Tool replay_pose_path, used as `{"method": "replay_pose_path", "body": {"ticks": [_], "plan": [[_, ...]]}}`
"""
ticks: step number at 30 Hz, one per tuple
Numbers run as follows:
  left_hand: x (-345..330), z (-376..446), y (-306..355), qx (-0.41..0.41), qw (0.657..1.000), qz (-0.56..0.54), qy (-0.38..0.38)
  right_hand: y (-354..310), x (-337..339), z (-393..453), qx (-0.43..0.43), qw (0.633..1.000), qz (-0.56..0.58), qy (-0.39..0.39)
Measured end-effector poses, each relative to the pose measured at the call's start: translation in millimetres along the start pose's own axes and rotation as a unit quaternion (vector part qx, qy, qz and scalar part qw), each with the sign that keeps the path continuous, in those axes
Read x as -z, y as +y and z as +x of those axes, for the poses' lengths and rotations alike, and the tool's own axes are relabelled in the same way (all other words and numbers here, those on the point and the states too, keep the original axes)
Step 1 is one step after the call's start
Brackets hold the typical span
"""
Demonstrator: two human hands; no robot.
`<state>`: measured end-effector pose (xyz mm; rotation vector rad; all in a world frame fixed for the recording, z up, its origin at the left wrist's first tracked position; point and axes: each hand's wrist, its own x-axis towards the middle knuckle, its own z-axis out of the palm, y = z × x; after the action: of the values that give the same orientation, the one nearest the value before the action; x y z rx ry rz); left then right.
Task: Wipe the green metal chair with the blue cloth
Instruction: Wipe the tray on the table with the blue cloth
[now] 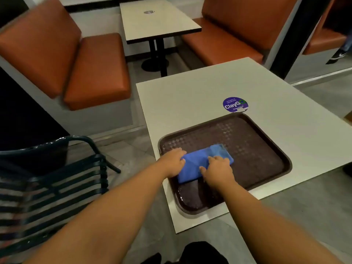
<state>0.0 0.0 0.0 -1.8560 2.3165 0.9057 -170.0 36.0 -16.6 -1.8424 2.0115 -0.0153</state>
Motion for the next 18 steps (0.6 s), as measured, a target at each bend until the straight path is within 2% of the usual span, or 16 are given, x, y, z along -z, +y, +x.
{"method": "replay_pose_path", "body": {"ticks": [3, 6, 9, 11, 14, 18], "plan": [[-5.1, 11.5, 1.7, 0.042, 0.999, 0.027, -0.01, -0.8, -5.2, 1.3, -0.059, 0.996, 0.044, 0.046], [-11.0, 17.5, 2.7, 0.09, 0.994, 0.068, -0.015, -0.6, -9.1, 1.6, -0.087, 0.994, 0.061, 0.038], [-14.5, 21.3, -0.3, 0.092, 0.993, 0.068, -0.007, 0.4, -9.7, 3.4, -0.088, 0.994, 0.053, 0.045], [-15.9, 22.3, -1.7, 0.089, 0.994, 0.065, -0.009, -0.8, -11.5, 3.2, -0.099, 0.989, 0.095, 0.059], [-9.5, 20.1, 3.2, 0.092, 0.995, 0.031, -0.014, -2.9, -12.9, 0.7, -0.142, 0.97, 0.195, 0.043], [-1.0, 18.4, 12.1, 0.108, 0.989, -0.085, -0.052, -2.2, -10.6, -1.8, -0.144, 0.959, 0.246, 0.013]]}}
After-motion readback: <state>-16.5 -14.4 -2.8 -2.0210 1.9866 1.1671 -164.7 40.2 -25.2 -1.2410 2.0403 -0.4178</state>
